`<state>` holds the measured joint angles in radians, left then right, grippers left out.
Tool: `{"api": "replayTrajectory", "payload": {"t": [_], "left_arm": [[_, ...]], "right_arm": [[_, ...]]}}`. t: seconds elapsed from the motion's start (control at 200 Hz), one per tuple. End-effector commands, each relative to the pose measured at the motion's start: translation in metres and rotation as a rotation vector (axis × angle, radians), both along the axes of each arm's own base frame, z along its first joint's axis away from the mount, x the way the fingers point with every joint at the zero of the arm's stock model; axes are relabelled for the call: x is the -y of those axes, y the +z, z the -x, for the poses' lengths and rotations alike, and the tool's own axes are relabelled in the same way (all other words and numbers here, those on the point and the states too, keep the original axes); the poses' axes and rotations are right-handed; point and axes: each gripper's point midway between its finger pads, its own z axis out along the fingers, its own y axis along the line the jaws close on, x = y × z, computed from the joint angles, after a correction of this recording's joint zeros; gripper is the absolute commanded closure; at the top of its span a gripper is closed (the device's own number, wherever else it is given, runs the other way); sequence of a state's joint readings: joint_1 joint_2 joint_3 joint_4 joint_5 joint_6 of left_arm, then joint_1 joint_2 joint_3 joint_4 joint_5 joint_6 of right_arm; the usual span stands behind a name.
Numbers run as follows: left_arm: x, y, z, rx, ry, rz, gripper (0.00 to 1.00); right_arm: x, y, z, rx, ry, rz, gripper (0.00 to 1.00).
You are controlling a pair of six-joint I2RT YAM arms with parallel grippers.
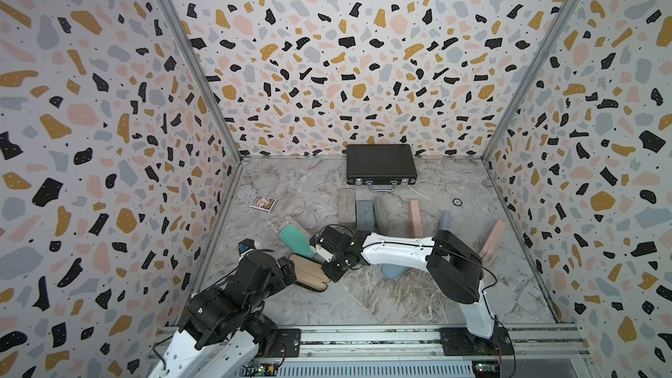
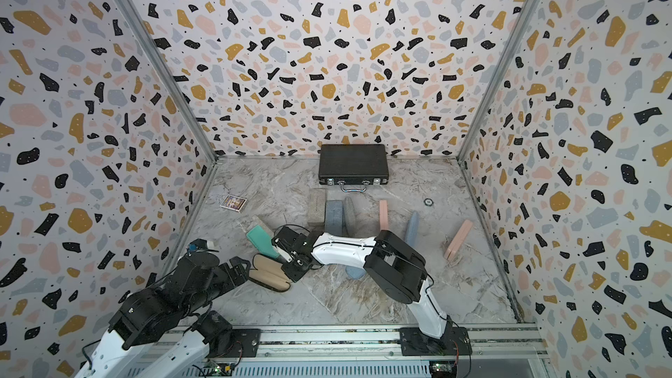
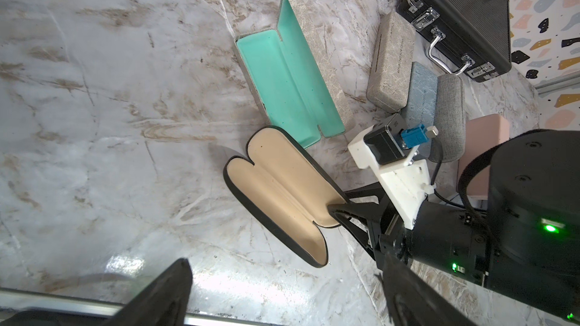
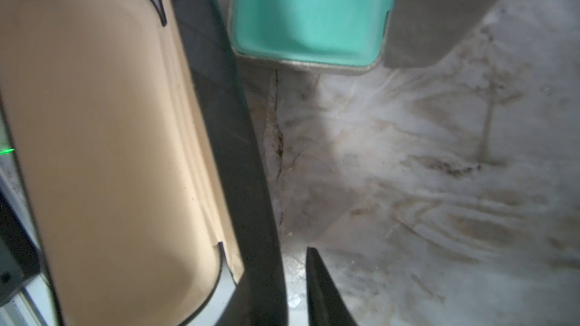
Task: Close the glasses case
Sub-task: Move the glasses case to the center of the board.
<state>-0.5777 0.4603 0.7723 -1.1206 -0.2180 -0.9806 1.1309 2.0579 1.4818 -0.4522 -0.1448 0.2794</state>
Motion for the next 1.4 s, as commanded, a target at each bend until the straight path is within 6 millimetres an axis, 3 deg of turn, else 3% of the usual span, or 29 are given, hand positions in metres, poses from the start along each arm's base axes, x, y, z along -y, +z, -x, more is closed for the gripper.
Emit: {"api": "replayTrajectory", "payload": {"t": [0.0, 0.275, 0.546, 0.736, 0.851, 1.151, 1.291, 1.392], "left_arm": [[0.003, -0.001, -0.005, 0.01, -0.001, 0.008, 0.05], [0.009, -0.006, -0.007, -0.002, -0.01, 0.028, 0.05], [0.019, -0.013, -0.01, -0.018, -0.031, 0.063, 0.05], [0.032, -0.02, -0.013, -0.035, -0.056, 0.106, 0.05], [0.044, -0.026, -0.015, -0.05, -0.082, 0.152, 0.06], [0.062, -0.038, -0.018, -0.078, -0.119, 0.223, 0.06], [0.066, -0.042, -0.018, -0.089, -0.127, 0.233, 0.06], [0.07, -0.046, -0.02, -0.099, -0.137, 0.243, 0.06]], "right_arm": [[-0.002, 0.014, 0.0, 0.014, -0.002, -0.029, 0.8], [0.03, 0.023, 0.007, 0.032, -0.059, -0.028, 0.86], [0.092, 0.029, 0.012, 0.077, -0.216, 0.047, 0.9], [0.141, 0.029, 0.017, 0.051, -0.437, 0.142, 0.91], [0.159, 0.02, 0.023, 0.013, -0.567, 0.16, 0.91], [0.192, 0.007, 0.022, 0.022, -0.794, 0.153, 0.89], [0.189, 0.004, 0.024, 0.005, -0.795, 0.141, 0.83], [0.184, 0.005, 0.027, -0.005, -0.783, 0.134, 0.73]]}}
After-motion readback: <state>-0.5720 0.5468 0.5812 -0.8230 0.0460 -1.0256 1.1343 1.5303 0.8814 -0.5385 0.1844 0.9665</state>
